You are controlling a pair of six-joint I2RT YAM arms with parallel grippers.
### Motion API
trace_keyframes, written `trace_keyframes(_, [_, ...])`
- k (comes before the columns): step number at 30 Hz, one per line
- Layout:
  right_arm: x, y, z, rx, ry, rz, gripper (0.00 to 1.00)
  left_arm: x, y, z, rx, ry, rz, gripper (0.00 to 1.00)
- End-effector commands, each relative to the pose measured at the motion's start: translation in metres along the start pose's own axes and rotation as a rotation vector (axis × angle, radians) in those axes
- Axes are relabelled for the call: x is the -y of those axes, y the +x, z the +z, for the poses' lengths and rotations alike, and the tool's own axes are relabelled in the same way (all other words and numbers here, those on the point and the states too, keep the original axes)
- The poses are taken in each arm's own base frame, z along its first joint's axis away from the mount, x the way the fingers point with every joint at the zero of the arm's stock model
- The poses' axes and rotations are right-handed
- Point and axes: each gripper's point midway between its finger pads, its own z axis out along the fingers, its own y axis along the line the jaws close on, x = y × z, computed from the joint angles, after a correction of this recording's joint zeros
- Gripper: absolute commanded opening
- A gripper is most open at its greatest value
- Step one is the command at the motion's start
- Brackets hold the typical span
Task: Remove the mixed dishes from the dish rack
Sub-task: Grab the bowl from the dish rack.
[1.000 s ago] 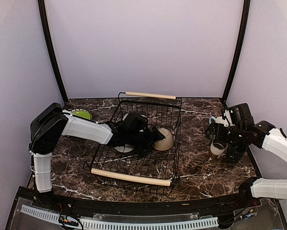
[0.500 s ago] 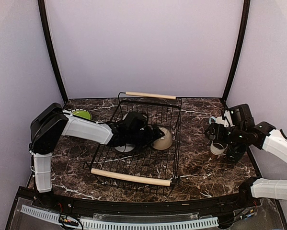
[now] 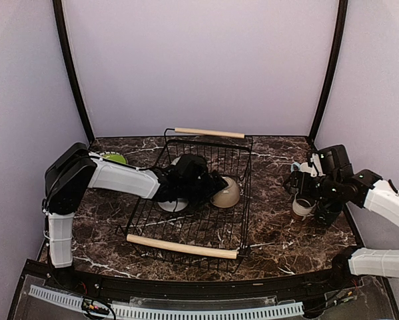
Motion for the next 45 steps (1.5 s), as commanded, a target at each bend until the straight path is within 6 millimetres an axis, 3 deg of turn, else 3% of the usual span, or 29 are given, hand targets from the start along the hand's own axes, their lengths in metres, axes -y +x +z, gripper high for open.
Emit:
trace_keyframes(1, [-0.002, -0.005, -0.002, 0.033, -0.020, 0.004, 0.90, -0.025, -0.003, 0.002, 0.046, -0.124, -0.017, 0.99])
trace_keyframes(11, [-0.002, -0.007, -0.004, 0.042, -0.021, 0.001, 0.89, -0.014, 0.005, 0.018, 0.023, 0.033, -0.085, 0.99])
trace_keyframes(15, [-0.002, -0.006, -0.004, 0.042, -0.021, 0.002, 0.89, -0.006, -0.002, 0.017, 0.056, 0.093, -0.083, 0.99])
trace_keyframes(20, [-0.004, -0.005, -0.002, 0.035, -0.030, 0.001, 0.89, -0.013, -0.009, 0.018, 0.089, 0.093, -0.082, 0.98])
trace_keyframes(24, [-0.005, -0.005, -0.001, 0.032, -0.035, 0.002, 0.89, -0.011, -0.009, 0.018, 0.082, 0.104, -0.088, 0.87])
trace_keyframes(30, [-0.008, -0.008, -0.005, 0.039, -0.047, -0.001, 0.89, 0.008, -0.006, 0.013, 0.045, 0.168, -0.076, 0.64])
trace_keyframes(38, [-0.011, -0.016, -0.013, 0.062, -0.050, -0.015, 0.90, 0.035, -0.010, -0.005, 0.038, 0.242, -0.044, 0.48])
trace_keyframes(45, [-0.019, -0.020, -0.017, 0.067, -0.090, -0.033, 0.91, 0.056, -0.017, -0.027, 0.057, 0.281, 0.020, 0.44])
